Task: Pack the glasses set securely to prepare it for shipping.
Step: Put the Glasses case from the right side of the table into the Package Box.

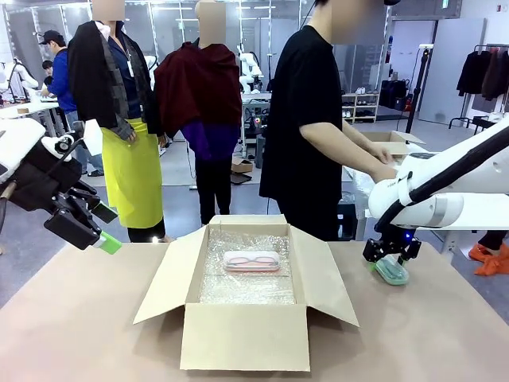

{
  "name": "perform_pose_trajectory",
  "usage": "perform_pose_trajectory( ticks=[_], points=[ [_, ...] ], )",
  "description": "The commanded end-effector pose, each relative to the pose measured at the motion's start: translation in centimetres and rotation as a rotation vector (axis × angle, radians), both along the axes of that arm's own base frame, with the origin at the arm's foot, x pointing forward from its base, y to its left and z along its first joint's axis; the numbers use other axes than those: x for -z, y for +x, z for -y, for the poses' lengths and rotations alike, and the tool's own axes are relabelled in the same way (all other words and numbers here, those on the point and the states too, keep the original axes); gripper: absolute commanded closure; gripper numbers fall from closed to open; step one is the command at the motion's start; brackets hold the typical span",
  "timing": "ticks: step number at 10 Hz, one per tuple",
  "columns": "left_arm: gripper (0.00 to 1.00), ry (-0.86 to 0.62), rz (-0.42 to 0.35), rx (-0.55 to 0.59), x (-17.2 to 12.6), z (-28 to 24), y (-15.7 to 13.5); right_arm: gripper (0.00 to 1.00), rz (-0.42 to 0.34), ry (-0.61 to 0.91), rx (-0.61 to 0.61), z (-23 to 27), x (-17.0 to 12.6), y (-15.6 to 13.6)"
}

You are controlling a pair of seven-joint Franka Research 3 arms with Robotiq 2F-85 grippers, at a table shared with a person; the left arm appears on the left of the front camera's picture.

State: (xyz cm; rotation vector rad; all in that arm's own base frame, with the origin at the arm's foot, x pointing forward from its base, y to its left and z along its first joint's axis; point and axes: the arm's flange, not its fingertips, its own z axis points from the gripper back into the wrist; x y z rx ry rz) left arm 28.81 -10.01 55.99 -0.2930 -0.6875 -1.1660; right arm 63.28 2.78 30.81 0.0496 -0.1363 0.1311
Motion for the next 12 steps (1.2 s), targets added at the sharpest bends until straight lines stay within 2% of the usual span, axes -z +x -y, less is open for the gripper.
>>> perform_pose_trajectory(
  ticks=[1, 4, 5, 7, 9, 11, 12],
  points=[
    [0.00, -0.020, -0.001, 0.002, -0.1, 0.0, 0.0, 0.36, 0.012, 0.000, 0.050, -0.3, -0.1, 0.5],
    [0.00, -0.020, -0.001, 0.002, -0.1, 0.0, 0.0, 0.67, 0.000, -0.002, 0.051, -0.1, -0.5, 0.3],
    [0.00, -0.020, -0.001, 0.002, -0.1, 0.0, 0.0, 0.63, -0.003, -0.006, 0.039, -0.1, -0.6, 0.2],
    [0.00, -0.020, -0.001, 0.002, -0.1, 0.0, 0.0, 0.63, -0.004, -0.011, 0.043, -0.1, -1.7, 0.1],
    [0.00, -0.020, -0.001, 0.002, -0.1, 0.0, 0.0, 0.63, 0.032, 0.003, -0.016, -0.4, -6.0, -0.7],
    [0.00, -0.020, -0.001, 0.002, -0.1, 0.0, 0.0, 0.63, 0.046, -0.045, -0.074, -1.0, -11.6, -2.4],
    [0.00, -0.020, -0.001, 0.002, -0.1, 0.0, 0.0, 0.63, 0.058, -0.050, -0.101, -1.3, -13.2, -3.3]
  ],
)
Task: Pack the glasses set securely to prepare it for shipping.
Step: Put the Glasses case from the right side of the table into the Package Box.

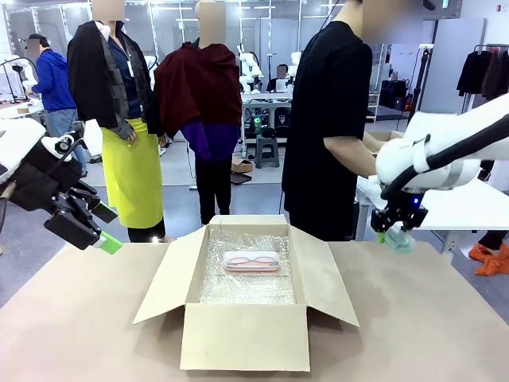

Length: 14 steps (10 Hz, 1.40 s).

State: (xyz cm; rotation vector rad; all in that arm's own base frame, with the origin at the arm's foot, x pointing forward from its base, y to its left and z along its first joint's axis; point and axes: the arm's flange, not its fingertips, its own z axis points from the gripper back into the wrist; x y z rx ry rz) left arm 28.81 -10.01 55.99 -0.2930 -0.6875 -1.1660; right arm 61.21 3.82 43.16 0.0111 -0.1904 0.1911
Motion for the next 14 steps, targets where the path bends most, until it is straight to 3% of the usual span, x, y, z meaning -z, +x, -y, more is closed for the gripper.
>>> perform_pose_trajectory(
  ticks=[1, 4, 5, 8, 11, 14],
  points=[
    [0.00, -0.020, -0.001, 0.002, -0.1, 0.0, 0.0, 0.63, 0.013, -0.014, -0.043, -0.5, -1.7, -1.7],
    [0.00, -0.020, -0.001, 0.002, -0.1, 0.0, 0.0, 0.63, 0.024, -0.037, -0.086, -2.1, -4.1, -3.1],
    [0.00, -0.020, -0.001, 0.002, -0.1, 0.0, 0.0, 0.63, 0.019, -0.012, -0.189, -2.9, -5.2, -3.8],
    [0.00, -0.020, -0.001, 0.002, -0.1, 0.0, 0.0, 0.63, 0.018, -0.043, -0.707, -9.0, -9.2, -6.1],
    [0.00, -0.020, -0.001, 0.002, -0.1, 0.0, 0.0, 0.63, -0.017, -0.059, -0.985, -17.3, -9.0, -6.9],
    [0.00, -0.020, -0.001, 0.002, -0.1, 0.0, 0.0, 0.63, -0.067, -0.042, -1.257, -25.7, -6.5, -7.1]
  ],
)
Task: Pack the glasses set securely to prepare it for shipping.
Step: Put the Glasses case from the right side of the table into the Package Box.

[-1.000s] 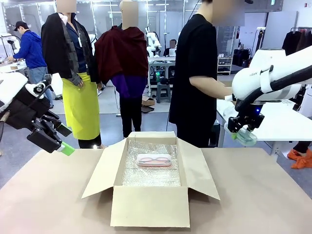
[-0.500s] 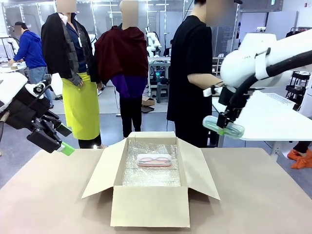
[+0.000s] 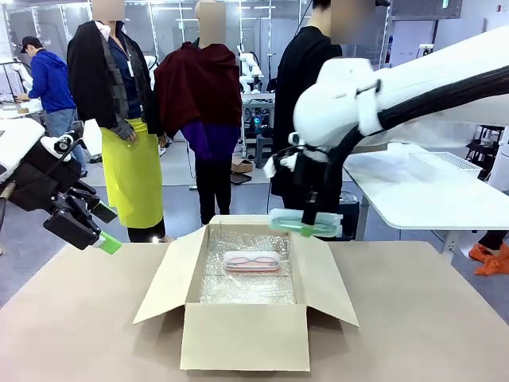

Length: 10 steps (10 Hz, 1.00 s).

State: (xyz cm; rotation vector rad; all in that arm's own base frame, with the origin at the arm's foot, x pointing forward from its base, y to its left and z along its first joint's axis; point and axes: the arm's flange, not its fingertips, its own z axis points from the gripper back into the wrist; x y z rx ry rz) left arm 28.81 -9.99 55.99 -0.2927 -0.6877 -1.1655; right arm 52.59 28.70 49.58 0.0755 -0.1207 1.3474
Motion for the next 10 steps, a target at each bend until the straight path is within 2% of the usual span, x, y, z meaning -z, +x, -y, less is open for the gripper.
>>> perform_pose_trajectory(
  ticks=[1, 2, 3, 5, 8, 10],
  points=[
    [0.00, -0.020, -0.001, 0.003, -0.1, 0.0, 0.0, 0.63, -0.061, -0.018, -0.165, -3.2, 1.1, 1.7],
    [0.00, -0.020, -0.001, 0.003, -0.1, 0.0, 0.0, 0.63, -0.060, -0.042, -0.226, -5.5, 2.7, 2.0],
    [0.00, -0.020, -0.001, 0.003, -0.1, 0.0, 0.0, 0.63, -0.090, -0.046, -0.249, -7.5, 4.0, 2.6],
    [0.00, -0.020, -0.001, 0.003, -0.1, 0.0, 0.0, 0.63, -0.149, -0.059, -0.257, -10.5, 7.0, 2.6],
    [0.00, -0.020, -0.001, 0.003, -0.1, 0.0, 0.0, 0.63, -0.202, -0.063, -0.253, -12.5, 12.0, 2.8],
    [0.00, -0.020, -0.001, 0.003, -0.1, 0.0, 0.0, 0.63, -0.204, -0.061, -0.252, -12.7, 14.8, 2.6]
  ],
)
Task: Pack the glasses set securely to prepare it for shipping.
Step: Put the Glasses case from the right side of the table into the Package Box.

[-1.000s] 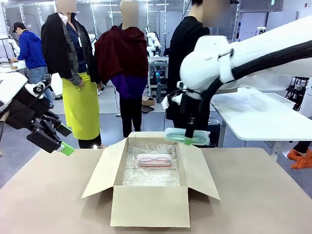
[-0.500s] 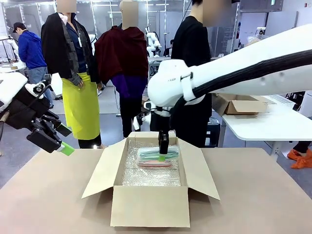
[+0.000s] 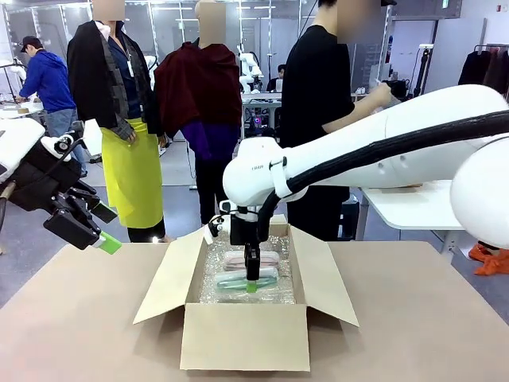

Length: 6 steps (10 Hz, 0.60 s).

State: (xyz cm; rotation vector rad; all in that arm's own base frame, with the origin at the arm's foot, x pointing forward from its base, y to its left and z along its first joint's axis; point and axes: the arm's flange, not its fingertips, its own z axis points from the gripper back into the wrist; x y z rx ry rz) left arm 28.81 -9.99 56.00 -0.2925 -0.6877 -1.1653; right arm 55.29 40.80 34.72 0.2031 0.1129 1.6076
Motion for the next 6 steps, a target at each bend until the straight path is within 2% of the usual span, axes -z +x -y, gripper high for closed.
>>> perform_pose_trajectory(
  ticks=[1, 3, 4, 6],
  points=[
    [0.00, -0.020, -0.001, 0.003, -0.08, 0.02, -0.03, 0.63, 0.016, -0.013, 0.030, -0.57, 0.77, -0.21],
    [0.00, -0.020, -0.001, 0.003, -0.08, 0.02, -0.03, 0.63, 0.002, -0.037, 0.063, -0.43, 1.59, -0.17],
    [0.00, -0.020, -0.001, 0.003, -0.08, 0.02, -0.03, 0.25, -0.007, -0.039, 0.071, -0.33, 1.59, -0.13],
    [0.00, -0.020, -0.001, 0.003, -0.08, 0.02, -0.03, 0.00, -0.004, -0.028, 0.068, -0.20, 0.86, -0.41]
  ],
)
